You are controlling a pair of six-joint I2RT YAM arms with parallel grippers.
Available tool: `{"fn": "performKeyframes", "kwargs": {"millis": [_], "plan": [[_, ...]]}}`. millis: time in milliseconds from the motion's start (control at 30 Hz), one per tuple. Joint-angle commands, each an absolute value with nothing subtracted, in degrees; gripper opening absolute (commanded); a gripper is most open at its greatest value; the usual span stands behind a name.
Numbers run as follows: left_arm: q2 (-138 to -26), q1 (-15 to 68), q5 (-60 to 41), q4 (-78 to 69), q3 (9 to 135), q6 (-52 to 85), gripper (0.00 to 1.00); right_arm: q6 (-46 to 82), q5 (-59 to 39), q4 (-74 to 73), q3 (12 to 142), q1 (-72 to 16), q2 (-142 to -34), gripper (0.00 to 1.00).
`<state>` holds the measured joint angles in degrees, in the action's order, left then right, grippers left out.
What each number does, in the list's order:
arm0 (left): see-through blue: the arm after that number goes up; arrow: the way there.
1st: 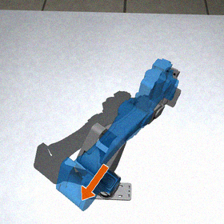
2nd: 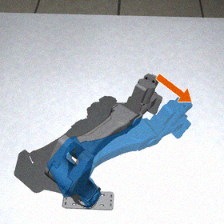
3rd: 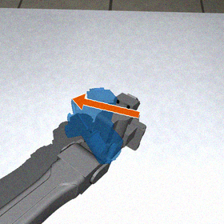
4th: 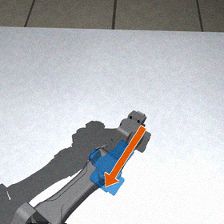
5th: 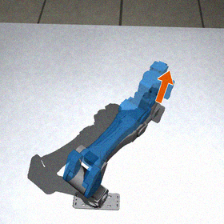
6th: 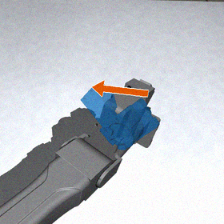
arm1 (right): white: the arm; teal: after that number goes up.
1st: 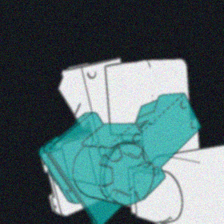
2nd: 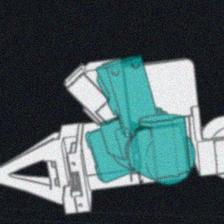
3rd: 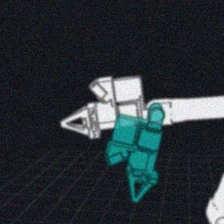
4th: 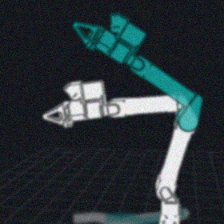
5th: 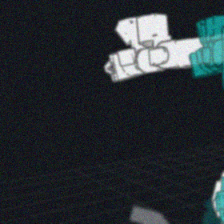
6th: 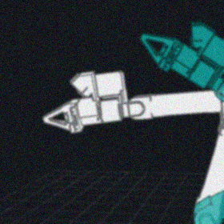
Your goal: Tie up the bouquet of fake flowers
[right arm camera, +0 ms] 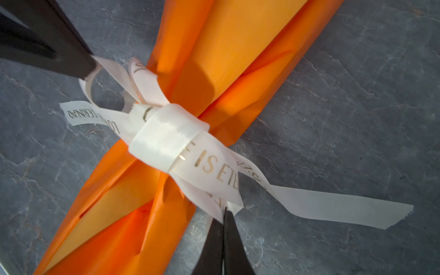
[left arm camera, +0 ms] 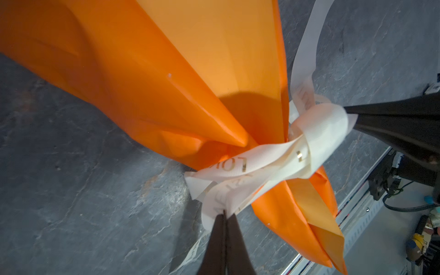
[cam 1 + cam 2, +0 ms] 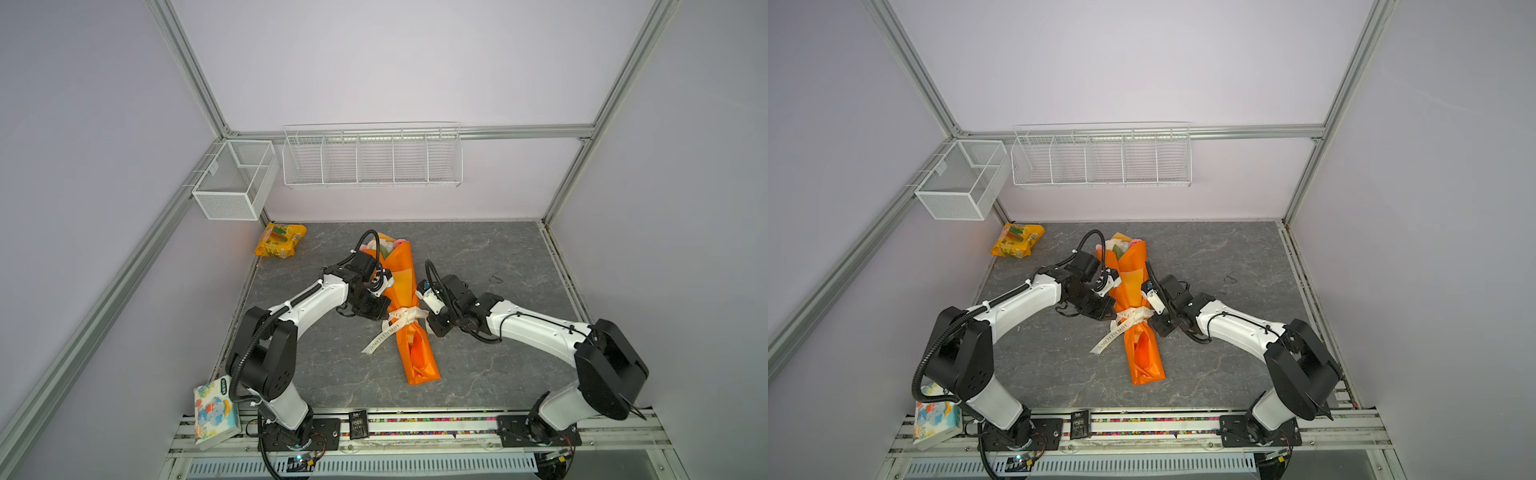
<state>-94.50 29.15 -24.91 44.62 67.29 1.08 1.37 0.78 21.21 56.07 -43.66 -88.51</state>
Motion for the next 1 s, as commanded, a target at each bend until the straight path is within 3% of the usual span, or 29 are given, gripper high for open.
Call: {"fn": "performKeyframes", "kwargs": {"millis": [0,367,967], "plan": [[-93.1,28.1,-24.4,44.8,67.9,0.9,0.00,3.6,1.4,24.6,58.6,-43.8,-88.0,0.07],[-92.5,24.7,-22.6,47.6,64.9,0.9,0.00,8.2,1.2,30.7,60.3,-41.8,-91.6,0.07],[-91.7,21.6,-20.5,51.7,61.8,1.1,0.00,8.8,-12.3,40.3,55.6,-43.2,-90.8,0.06]]}}
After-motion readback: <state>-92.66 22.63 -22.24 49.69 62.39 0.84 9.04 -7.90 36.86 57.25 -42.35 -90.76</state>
